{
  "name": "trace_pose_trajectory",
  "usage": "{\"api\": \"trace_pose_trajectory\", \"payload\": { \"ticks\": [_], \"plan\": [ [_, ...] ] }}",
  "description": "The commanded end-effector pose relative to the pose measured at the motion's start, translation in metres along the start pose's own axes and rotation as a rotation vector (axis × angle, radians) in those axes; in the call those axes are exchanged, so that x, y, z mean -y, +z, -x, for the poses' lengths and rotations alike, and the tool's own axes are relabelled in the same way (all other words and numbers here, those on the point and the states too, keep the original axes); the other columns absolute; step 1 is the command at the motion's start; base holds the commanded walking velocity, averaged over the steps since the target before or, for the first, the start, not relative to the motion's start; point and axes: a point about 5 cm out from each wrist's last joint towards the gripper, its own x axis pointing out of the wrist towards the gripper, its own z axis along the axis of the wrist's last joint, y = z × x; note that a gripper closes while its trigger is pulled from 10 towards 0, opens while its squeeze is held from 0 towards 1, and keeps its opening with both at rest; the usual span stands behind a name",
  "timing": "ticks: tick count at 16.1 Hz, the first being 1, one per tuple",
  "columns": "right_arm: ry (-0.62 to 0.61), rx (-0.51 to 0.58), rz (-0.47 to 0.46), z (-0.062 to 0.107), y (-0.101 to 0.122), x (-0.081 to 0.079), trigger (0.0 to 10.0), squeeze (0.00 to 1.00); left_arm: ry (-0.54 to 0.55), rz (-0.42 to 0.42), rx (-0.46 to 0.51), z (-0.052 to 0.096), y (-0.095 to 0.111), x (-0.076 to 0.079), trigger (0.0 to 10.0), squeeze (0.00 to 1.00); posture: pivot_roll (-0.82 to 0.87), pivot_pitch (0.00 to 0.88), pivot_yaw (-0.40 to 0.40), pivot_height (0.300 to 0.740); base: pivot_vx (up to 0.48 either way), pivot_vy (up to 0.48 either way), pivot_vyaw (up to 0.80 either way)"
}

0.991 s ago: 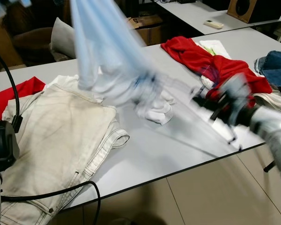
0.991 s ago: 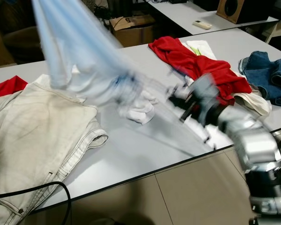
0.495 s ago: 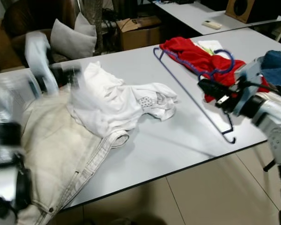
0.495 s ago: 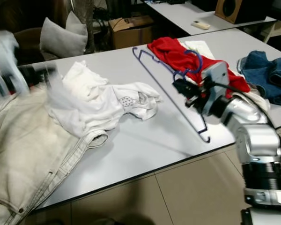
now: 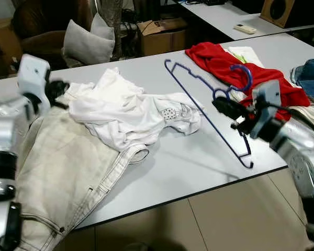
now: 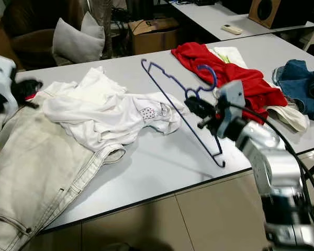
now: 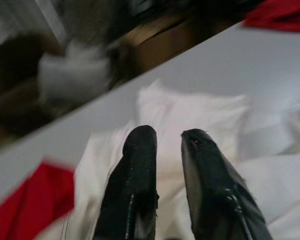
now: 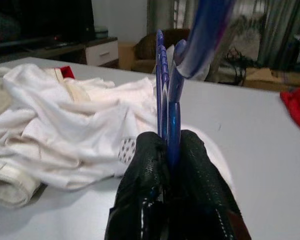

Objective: Hang hanger

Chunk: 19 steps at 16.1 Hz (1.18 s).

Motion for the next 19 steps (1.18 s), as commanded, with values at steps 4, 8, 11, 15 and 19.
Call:
{"api": "trace_pose_trajectory", "payload": {
  "ticks": [4, 8, 11, 15, 19],
  "plan": [
    [-0.045, -0.012, 0.002, 0.013, -0.006, -0.014, 10.0, 0.0, -0.498, -0.196, 0.107, 0.009, 0.029, 0.048, 10.0, 1.0, 0.01, 0.0, 0.117, 0.74, 0.0, 0.0, 0.0],
    [-0.093, 0.03, -0.062, 0.016, -0.005, -0.035, 10.0, 0.0, -0.719, -0.333, -0.06, 0.006, -0.007, 0.084, 10.0, 0.0, 0.0, 0.0, 0.139, 0.74, 0.0, 0.0, 0.0],
    [-0.098, 0.017, -0.072, 0.017, -0.009, -0.045, 10.0, 0.0, -0.789, -0.325, -0.085, 0.007, -0.013, 0.098, 10.0, 0.0, -0.01, 0.0, 0.126, 0.74, 0.0, 0.0, 0.0],
    [-0.139, -0.036, -0.098, 0.025, -0.025, -0.059, 10.0, 0.0, -0.758, -0.345, -0.118, -0.002, -0.034, 0.112, 10.0, 0.0, 0.0, 0.0, 0.119, 0.74, 0.0, 0.0, 0.0],
    [-0.167, -0.03, -0.111, 0.025, -0.026, -0.062, 10.0, 0.0, -0.702, -0.365, -0.135, -0.009, -0.041, 0.116, 10.0, 0.0, -0.01, 0.0, 0.12, 0.74, 0.0, 0.0, 0.0]
  ]
}}
